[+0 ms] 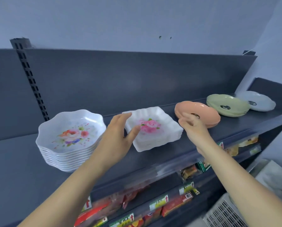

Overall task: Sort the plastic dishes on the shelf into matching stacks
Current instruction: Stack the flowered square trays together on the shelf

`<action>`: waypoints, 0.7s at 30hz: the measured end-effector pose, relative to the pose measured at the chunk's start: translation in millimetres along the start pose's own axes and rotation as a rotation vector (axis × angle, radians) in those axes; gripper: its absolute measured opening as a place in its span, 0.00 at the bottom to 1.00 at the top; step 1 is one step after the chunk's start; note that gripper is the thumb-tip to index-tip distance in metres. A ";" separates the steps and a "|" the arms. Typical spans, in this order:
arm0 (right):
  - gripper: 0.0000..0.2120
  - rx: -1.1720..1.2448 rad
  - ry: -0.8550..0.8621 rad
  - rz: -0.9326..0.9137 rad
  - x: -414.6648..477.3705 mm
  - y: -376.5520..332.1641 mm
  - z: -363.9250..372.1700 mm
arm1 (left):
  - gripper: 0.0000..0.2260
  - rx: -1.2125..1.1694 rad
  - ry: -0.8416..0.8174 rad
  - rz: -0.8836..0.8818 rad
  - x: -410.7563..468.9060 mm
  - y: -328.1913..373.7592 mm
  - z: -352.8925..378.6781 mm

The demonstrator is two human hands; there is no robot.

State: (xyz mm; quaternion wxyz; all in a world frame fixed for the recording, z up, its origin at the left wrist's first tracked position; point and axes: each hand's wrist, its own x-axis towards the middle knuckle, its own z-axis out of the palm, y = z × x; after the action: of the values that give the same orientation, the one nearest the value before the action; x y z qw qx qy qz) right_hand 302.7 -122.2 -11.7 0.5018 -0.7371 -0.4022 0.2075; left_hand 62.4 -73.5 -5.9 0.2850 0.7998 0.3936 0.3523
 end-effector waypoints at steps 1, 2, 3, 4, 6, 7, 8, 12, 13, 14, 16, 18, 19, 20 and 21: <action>0.24 -0.008 -0.043 0.018 5.6 7.3 -4.5 | 0.25 -0.011 -0.014 -0.080 5.4 -0.7 12.0; 0.27 -0.023 -0.095 0.043 10.8 13.9 -7.7 | 0.25 -0.028 -0.032 -0.162 11.5 -4.7 22.6; 0.30 -0.031 -0.154 0.071 15.9 19.3 -10.4 | 0.24 -0.055 -0.054 -0.231 16.5 -8.7 32.7; 0.31 -0.012 -0.218 0.099 21.9 24.9 -11.8 | 0.21 -0.090 -0.074 -0.286 20.1 -12.4 41.9; 0.29 0.071 -0.339 0.151 32.6 32.5 -12.4 | 0.18 -0.173 -0.063 -0.373 23.2 -19.9 55.9; 0.24 0.095 -0.396 0.156 36.3 34.0 -12.4 | 0.17 -0.222 -0.043 -0.409 23.1 -22.2 60.4; 0.18 0.094 -0.446 0.138 39.4 34.9 -12.3 | 0.16 -0.277 -0.028 -0.444 22.0 -21.6 63.5; 0.11 0.077 -0.575 0.061 48.9 37.0 -16.7 | 0.15 -0.466 -0.028 -0.512 15.3 -14.1 69.7; 0.11 0.083 -0.601 0.047 51.3 38.0 -18.5 | 0.15 -0.470 -0.011 -0.521 14.3 -12.1 71.0; 0.11 0.091 -0.619 0.038 53.7 39.1 -19.8 | 0.15 -0.470 0.016 -0.532 13.7 -10.2 72.3; 0.10 0.102 -0.639 0.023 56.9 41.2 -21.5 | 0.16 -0.451 0.054 -0.549 13.9 -9.0 76.1; 0.09 0.108 -0.653 0.006 59.8 43.7 -22.1 | 0.18 -0.409 0.091 -0.562 15.4 -6.3 81.4; 0.09 0.108 -0.658 -0.002 61.2 44.7 -22.1 | 0.19 -0.380 0.111 -0.568 16.3 -6.0 83.5; 0.09 0.108 -0.663 -0.006 62.4 45.3 -22.1 | 0.19 -0.356 0.131 -0.572 17.0 -5.1 85.7; 0.09 0.108 -0.669 -0.009 64.0 45.8 -22.1 | 0.20 -0.336 0.145 -0.578 17.5 -4.5 86.7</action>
State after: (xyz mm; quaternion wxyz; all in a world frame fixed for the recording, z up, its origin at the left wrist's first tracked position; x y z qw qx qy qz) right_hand 373.8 -91.5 -37.9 0.3813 -0.5990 -0.5361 0.4565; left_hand 136.5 -72.1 -54.3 0.4720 0.5699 0.5597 0.3730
